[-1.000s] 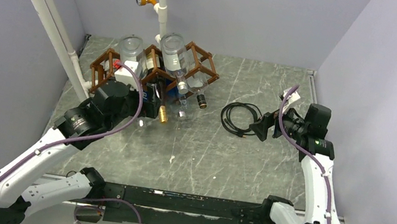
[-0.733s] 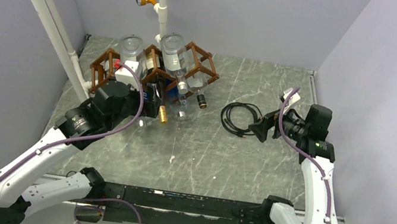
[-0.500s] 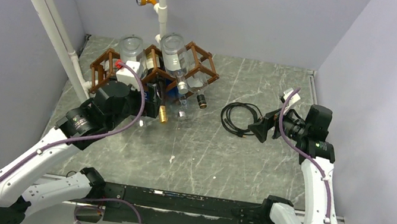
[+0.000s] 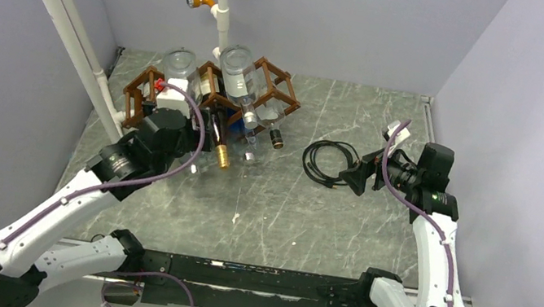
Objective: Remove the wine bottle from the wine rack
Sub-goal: Pick up the wine bottle from the wine rack.
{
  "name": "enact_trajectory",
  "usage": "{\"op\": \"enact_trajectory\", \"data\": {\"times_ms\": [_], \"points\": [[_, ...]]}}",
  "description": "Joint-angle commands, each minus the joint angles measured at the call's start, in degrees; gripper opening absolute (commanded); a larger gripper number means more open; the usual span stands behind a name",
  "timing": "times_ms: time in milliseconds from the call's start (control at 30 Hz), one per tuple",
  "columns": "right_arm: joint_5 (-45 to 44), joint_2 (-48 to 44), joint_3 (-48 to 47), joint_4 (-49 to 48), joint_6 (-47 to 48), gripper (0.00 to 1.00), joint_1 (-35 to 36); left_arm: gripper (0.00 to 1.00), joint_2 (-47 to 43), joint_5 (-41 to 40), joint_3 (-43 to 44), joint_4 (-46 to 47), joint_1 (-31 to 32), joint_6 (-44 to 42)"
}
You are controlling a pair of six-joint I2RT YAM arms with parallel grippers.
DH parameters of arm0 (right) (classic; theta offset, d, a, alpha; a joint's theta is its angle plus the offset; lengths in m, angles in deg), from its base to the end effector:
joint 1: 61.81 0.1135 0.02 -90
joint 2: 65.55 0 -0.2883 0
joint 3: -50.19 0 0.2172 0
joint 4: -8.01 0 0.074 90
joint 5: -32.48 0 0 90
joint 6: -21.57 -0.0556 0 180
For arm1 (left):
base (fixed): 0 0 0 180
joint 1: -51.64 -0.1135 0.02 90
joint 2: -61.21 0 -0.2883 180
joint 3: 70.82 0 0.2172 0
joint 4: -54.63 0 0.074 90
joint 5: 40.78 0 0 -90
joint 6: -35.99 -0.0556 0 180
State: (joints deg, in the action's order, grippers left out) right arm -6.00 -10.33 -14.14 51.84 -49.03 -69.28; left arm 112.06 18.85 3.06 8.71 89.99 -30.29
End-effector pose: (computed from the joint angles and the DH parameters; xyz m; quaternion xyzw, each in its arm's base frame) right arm 0.1636 0.0224 0.3228 -0.2834 0.7726 0.2774 0.4958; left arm 0.1353 -0.0712 0.3746 -0.0412 0.8161 -0.0880 0.5696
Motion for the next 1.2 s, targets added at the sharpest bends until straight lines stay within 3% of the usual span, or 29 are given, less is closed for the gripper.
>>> {"op": "enact_trajectory", "data": {"times_ms": [0, 167, 367, 533, 1167], "points": [[1.32, 0.16, 0.08, -1.68, 1.00, 1.00, -0.09, 0.97, 3.29, -5.40, 2.84, 0.05, -3.02, 2.84], [0.88, 0.20, 0.39, -1.95, 1.08, 1.00, -0.09, 0.94, 5.21, 0.79, 2.12, 2.76, -8.37, 4.44], [0.68, 0.44, 0.55, -2.13, 1.07, 1.00, -0.01, 0.89, 8.04, 2.15, 1.82, 4.69, -11.98, 4.72], [0.25, 0.42, 0.63, -2.30, 1.08, 1.00, -0.01, 0.87, 10.93, 1.28, 2.88, 5.20, -12.69, 4.61], [-0.54, 0.02, 1.10, -2.82, 1.26, 1.00, -0.01, 0.63, 17.70, 4.61, 4.74, 9.14, -16.43, 6.12]]}}
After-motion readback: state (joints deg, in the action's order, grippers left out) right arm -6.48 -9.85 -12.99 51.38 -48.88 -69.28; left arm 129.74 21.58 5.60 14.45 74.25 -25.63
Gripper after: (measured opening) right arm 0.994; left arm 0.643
